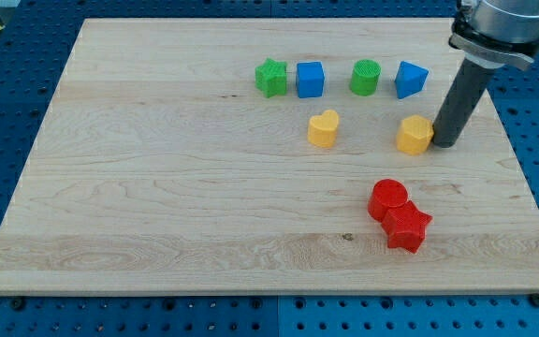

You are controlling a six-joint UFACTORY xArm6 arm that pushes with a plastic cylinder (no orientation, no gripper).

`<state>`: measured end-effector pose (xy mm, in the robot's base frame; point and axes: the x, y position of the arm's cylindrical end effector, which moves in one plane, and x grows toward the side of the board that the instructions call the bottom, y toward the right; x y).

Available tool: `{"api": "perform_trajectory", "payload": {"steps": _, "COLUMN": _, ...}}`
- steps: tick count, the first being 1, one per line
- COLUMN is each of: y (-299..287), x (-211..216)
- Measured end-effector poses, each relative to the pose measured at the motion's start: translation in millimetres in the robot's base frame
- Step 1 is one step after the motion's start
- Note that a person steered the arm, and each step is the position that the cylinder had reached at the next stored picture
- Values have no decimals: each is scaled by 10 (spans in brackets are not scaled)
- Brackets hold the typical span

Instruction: Move the yellow hexagon closer to the yellow heart

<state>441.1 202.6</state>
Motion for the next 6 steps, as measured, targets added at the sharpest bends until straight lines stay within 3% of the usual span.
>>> {"api": "perform_trajectory", "payload": {"steps": 6, "y": -740, "x": -86}}
